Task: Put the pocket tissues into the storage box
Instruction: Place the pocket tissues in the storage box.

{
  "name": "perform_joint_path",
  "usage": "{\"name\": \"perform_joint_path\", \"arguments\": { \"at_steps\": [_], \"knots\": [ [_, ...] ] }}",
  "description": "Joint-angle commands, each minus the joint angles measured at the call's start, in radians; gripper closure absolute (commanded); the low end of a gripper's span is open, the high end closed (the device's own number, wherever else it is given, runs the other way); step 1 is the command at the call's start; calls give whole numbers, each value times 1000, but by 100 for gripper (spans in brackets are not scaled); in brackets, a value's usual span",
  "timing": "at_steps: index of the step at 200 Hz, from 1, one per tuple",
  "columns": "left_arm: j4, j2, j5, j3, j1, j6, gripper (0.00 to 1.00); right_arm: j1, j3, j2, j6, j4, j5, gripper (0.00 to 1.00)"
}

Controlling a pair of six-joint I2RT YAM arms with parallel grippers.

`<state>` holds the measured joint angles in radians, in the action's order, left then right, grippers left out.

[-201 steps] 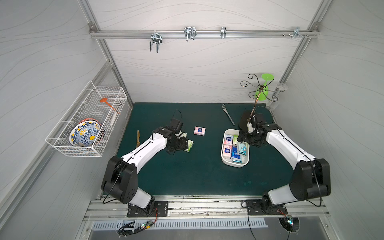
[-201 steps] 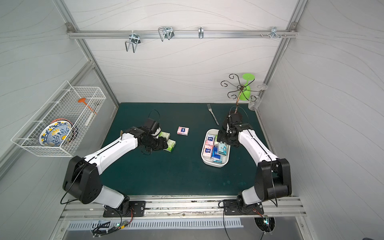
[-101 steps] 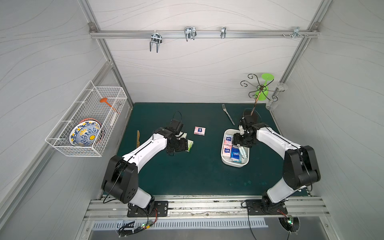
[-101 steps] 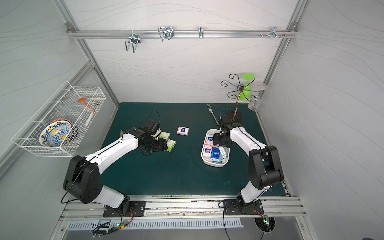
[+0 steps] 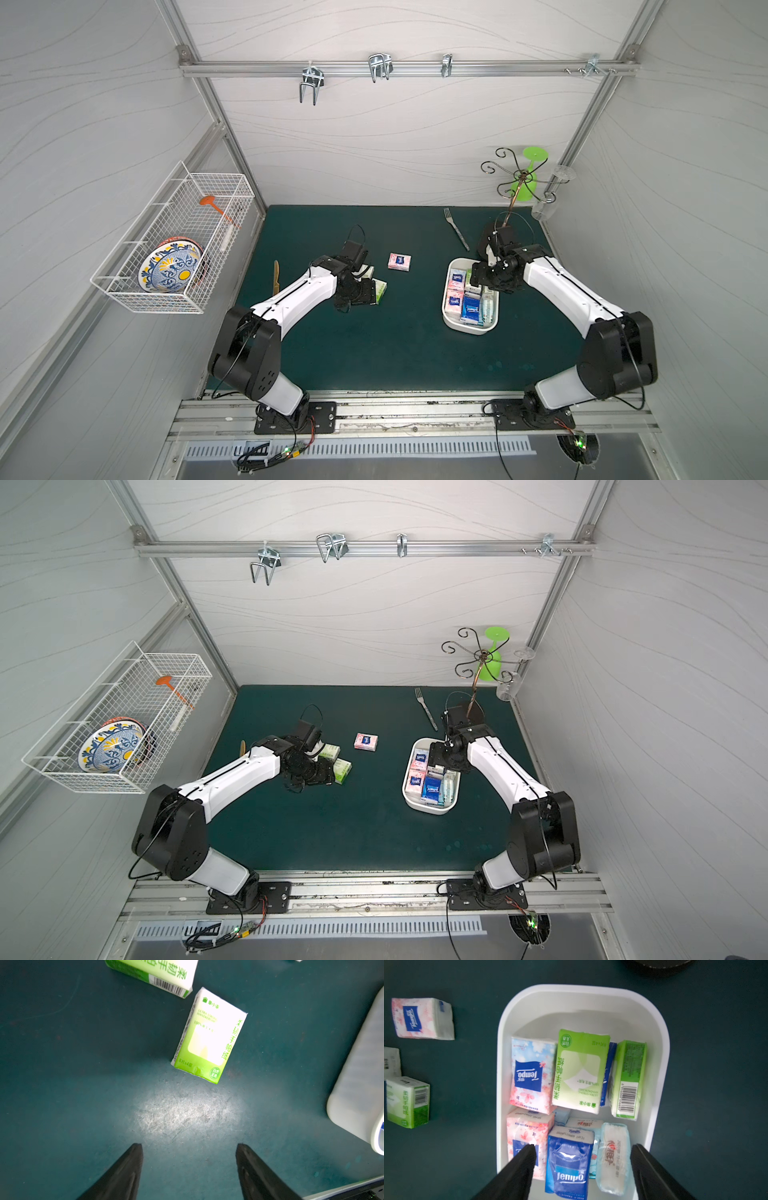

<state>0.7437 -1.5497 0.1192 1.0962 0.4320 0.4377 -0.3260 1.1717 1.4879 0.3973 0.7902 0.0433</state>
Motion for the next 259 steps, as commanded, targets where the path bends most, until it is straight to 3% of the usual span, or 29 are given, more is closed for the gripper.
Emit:
{"name": "perform_joint_path", "arguments": {
  "at_steps": [1, 27, 55, 112, 140, 179, 259],
  "knots": [
    [-17, -5, -10, 39, 3, -16, 25, -22, -3, -40, 18, 59, -52, 24],
    [-16, 3, -15, 28, 3, -17, 25, -46, -74, -94, 74, 37, -137, 24],
    [-16, 2, -19, 18, 3, -19, 24, -51, -125, -129, 104, 4, -134, 24],
    [-16, -12, -41, 27, 2, -33, 24, -22, -98, 10, 44, -22, -45, 23],
    [-13, -42, -37, 45, 5, -45, 20, -8, -66, 45, 13, -43, -63, 23],
    [-18, -94, -58, 85, 28, -63, 13, -8, -29, -30, 13, -19, -118, 22],
    [-49, -245, -134, 178, 82, -147, 14, -8, -31, -173, 26, 46, -148, 20]
  ]
}}
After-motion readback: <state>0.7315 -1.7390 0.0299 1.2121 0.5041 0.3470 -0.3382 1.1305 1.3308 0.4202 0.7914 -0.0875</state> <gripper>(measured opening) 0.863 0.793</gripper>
